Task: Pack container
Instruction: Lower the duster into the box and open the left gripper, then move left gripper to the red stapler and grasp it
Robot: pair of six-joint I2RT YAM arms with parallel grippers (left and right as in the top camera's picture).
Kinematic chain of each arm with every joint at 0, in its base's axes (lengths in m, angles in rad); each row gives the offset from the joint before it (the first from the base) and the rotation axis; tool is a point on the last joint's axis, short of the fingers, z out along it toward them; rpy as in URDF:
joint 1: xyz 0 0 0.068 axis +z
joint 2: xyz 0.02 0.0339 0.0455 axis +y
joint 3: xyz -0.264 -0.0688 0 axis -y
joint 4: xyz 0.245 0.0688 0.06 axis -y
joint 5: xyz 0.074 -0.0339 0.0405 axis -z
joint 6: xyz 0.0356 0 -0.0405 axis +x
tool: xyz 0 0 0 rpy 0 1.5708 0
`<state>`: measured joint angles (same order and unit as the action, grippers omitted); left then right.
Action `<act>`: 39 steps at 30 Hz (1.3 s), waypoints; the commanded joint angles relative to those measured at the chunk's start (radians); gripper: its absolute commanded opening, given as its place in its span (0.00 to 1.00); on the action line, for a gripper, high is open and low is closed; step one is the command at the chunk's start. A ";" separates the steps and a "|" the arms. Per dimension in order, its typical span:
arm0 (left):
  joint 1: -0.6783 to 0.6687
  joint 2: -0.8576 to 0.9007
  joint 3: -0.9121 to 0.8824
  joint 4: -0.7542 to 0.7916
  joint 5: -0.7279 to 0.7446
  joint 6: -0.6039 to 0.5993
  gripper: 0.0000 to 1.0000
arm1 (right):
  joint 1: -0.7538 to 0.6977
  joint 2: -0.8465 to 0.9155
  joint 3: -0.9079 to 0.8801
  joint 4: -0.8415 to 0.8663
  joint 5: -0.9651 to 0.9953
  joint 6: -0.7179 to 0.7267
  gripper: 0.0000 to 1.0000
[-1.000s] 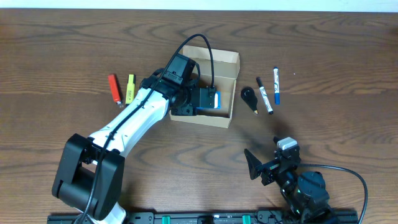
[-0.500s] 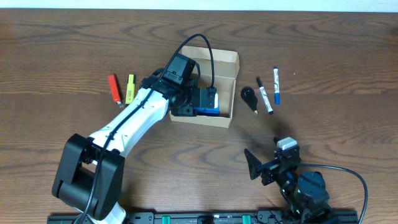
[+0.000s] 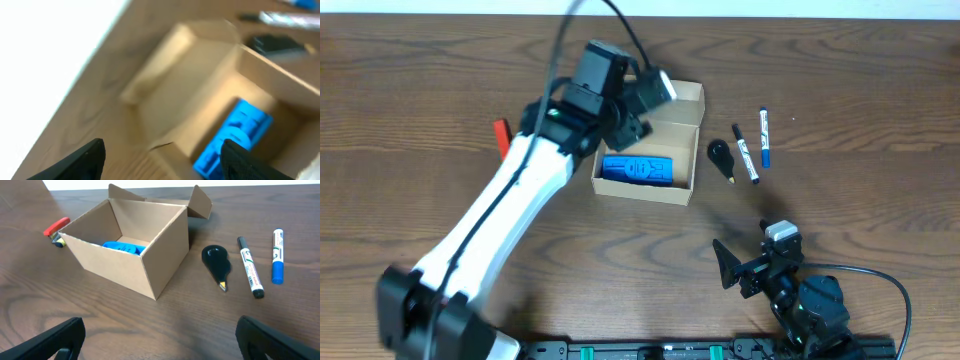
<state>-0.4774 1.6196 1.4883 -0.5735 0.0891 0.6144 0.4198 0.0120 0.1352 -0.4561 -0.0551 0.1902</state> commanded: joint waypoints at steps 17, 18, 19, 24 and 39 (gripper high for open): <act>0.444 0.008 0.020 -0.190 -0.223 -0.787 0.80 | 0.005 -0.006 -0.005 0.000 0.006 -0.004 0.99; 0.451 0.030 0.020 -0.190 -0.202 -0.787 0.80 | 0.005 -0.006 -0.005 0.000 0.006 -0.004 0.99; 0.452 0.053 0.020 -0.190 -0.195 -0.787 0.80 | 0.005 -0.006 -0.005 0.000 0.006 -0.005 0.99; 0.453 0.184 0.020 -0.187 -0.201 -0.787 0.82 | 0.005 -0.006 -0.005 0.000 0.006 -0.004 0.99; 0.497 0.373 0.020 -0.166 -0.187 -0.787 0.80 | 0.005 -0.006 -0.005 0.000 0.006 -0.004 0.99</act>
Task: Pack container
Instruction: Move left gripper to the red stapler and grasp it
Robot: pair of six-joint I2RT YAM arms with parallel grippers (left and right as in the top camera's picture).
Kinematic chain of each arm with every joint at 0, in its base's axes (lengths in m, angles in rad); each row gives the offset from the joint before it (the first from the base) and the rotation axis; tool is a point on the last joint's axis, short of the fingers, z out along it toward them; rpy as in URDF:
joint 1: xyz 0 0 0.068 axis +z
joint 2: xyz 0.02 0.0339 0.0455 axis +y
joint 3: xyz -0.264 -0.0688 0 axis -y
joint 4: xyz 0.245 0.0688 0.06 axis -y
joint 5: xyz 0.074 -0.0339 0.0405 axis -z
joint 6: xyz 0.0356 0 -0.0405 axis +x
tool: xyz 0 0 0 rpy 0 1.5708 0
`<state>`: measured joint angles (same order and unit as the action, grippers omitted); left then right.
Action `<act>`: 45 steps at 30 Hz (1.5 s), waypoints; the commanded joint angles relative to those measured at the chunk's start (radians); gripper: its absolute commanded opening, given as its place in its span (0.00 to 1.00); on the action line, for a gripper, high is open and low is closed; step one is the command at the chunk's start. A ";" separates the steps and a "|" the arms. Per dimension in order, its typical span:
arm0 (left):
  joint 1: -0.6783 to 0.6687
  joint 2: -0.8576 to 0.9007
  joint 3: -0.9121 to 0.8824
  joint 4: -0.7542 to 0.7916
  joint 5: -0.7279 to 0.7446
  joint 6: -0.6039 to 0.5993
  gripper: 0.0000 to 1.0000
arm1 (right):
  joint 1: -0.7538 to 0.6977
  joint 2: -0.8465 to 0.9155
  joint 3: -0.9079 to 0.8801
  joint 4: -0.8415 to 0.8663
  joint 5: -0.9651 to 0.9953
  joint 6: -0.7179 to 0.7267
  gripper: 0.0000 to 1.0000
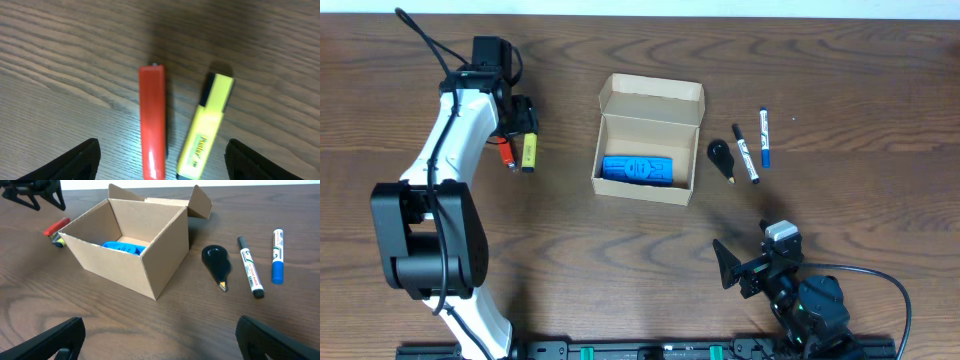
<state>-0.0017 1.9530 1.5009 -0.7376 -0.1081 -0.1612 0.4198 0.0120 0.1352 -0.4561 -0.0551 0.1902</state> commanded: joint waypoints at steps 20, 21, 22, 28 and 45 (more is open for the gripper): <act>0.035 0.172 0.007 0.065 0.032 -0.039 0.63 | 0.005 -0.006 -0.005 0.000 0.006 -0.004 0.99; 0.035 0.172 0.007 0.068 0.031 -0.039 0.63 | 0.005 -0.006 -0.005 0.000 0.006 -0.005 0.99; 0.035 0.174 0.007 0.071 0.031 -0.038 0.60 | 0.005 -0.006 -0.005 0.000 0.006 -0.005 0.99; 0.035 0.185 0.007 0.074 0.031 -0.038 0.48 | 0.005 -0.006 -0.005 0.000 0.006 -0.004 0.99; 0.036 0.219 0.006 0.081 0.031 -0.038 0.23 | 0.005 -0.006 -0.005 0.000 0.006 -0.004 0.99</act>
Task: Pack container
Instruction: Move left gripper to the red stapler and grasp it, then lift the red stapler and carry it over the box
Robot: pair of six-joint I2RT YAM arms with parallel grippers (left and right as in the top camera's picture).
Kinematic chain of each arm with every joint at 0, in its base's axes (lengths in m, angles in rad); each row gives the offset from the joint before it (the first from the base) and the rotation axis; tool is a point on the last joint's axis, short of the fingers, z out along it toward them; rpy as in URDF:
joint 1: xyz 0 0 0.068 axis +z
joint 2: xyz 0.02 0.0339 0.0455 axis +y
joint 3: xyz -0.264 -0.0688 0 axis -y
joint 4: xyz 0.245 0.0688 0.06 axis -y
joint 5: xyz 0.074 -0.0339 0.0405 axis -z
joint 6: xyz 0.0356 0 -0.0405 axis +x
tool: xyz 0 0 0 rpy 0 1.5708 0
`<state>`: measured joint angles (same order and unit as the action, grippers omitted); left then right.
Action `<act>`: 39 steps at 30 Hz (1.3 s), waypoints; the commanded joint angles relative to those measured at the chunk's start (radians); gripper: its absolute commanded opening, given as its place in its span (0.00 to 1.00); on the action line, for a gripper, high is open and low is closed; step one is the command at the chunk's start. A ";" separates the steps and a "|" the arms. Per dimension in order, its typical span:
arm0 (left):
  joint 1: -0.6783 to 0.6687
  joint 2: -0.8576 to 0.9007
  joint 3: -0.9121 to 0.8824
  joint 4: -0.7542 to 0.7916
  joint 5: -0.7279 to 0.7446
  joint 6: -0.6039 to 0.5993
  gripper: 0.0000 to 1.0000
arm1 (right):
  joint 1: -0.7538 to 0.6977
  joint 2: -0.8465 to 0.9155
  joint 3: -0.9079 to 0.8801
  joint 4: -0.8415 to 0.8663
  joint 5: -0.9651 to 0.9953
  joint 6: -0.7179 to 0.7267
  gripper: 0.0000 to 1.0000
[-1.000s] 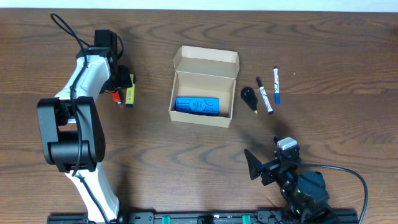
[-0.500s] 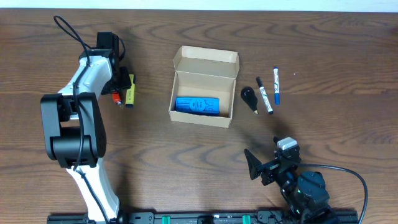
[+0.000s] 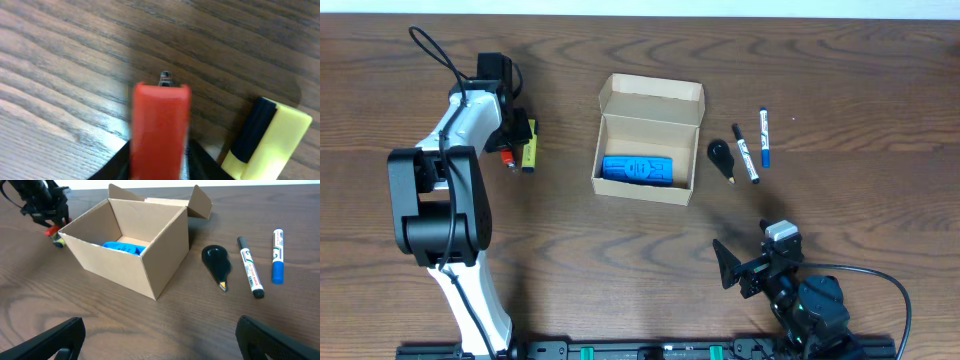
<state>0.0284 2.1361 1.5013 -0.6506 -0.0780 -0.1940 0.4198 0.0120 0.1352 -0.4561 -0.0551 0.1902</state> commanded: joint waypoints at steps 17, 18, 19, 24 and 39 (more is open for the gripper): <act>-0.008 -0.139 0.047 -0.055 -0.005 0.030 0.06 | 0.005 -0.006 -0.005 0.000 0.006 -0.004 0.99; -0.013 -0.166 0.053 -0.059 -0.001 0.050 0.06 | 0.005 -0.006 -0.005 0.000 0.006 -0.004 0.99; -0.023 -0.197 0.059 -0.061 0.002 0.079 0.06 | 0.005 -0.006 -0.005 0.000 0.006 -0.004 0.99; -0.095 -0.330 0.082 -0.053 0.024 0.319 0.06 | 0.005 -0.006 -0.005 0.000 0.006 -0.004 0.99; -0.364 -0.408 0.088 0.036 0.239 0.915 0.06 | 0.005 -0.006 -0.005 0.000 0.006 -0.004 0.99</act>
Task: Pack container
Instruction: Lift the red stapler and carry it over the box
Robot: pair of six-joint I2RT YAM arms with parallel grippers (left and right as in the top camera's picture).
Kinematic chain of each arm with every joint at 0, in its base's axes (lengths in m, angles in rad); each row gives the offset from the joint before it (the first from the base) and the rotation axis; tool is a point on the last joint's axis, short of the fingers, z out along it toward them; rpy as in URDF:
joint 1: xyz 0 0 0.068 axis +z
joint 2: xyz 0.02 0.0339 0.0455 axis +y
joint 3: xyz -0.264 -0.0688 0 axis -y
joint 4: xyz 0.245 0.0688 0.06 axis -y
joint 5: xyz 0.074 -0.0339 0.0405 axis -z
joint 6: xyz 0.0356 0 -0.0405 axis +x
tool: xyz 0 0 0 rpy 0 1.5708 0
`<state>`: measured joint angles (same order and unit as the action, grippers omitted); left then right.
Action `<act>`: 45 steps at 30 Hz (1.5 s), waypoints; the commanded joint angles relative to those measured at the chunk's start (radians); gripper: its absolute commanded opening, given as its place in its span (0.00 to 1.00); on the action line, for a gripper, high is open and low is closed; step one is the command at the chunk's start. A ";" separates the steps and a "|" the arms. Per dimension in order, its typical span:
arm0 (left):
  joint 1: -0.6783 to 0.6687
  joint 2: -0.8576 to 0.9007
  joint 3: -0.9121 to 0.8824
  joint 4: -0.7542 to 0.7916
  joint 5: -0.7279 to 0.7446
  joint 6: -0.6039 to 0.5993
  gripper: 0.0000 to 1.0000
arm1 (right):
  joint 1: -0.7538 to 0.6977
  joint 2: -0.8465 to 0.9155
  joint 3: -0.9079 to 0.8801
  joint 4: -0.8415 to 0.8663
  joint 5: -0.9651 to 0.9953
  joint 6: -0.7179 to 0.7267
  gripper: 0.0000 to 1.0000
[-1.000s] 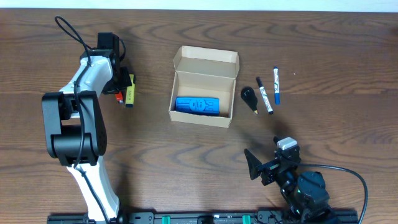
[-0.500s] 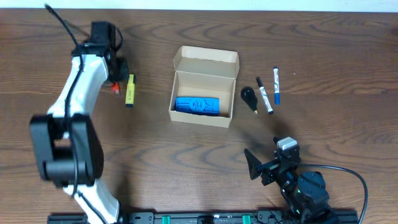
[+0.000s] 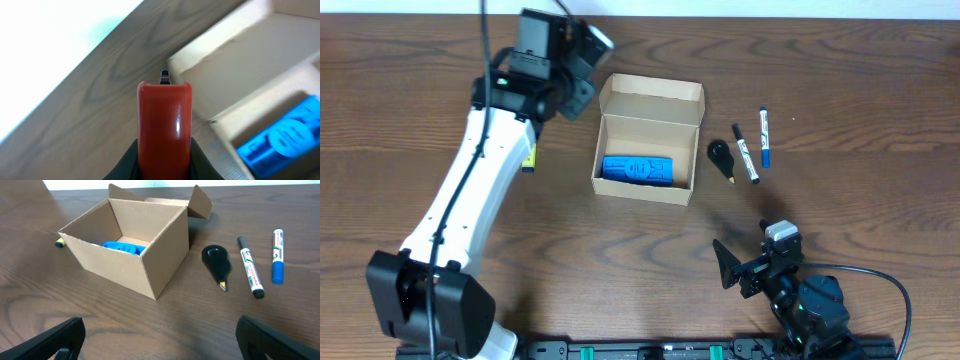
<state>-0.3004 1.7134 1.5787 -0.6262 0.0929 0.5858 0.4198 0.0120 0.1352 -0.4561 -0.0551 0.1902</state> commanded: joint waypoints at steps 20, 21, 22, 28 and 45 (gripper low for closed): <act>-0.211 0.058 0.010 -0.106 0.204 0.342 0.06 | 0.005 -0.006 -0.005 0.000 0.006 -0.004 0.99; -0.211 0.069 0.010 -0.110 0.204 0.370 0.05 | 0.005 -0.006 -0.005 0.000 0.006 -0.005 0.99; -0.212 0.083 0.010 -0.110 0.204 0.389 0.06 | 0.005 -0.006 -0.005 0.000 0.006 -0.005 0.99; -0.212 0.196 0.010 -0.110 0.179 0.504 0.06 | 0.005 -0.006 -0.005 0.000 0.006 -0.004 0.99; -0.211 0.343 0.010 -0.029 0.053 0.697 0.06 | 0.005 -0.006 -0.005 0.000 0.006 -0.005 0.99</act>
<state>-0.5091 2.0293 1.5787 -0.6727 0.1555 1.2453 0.4198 0.0120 0.1352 -0.4561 -0.0551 0.1902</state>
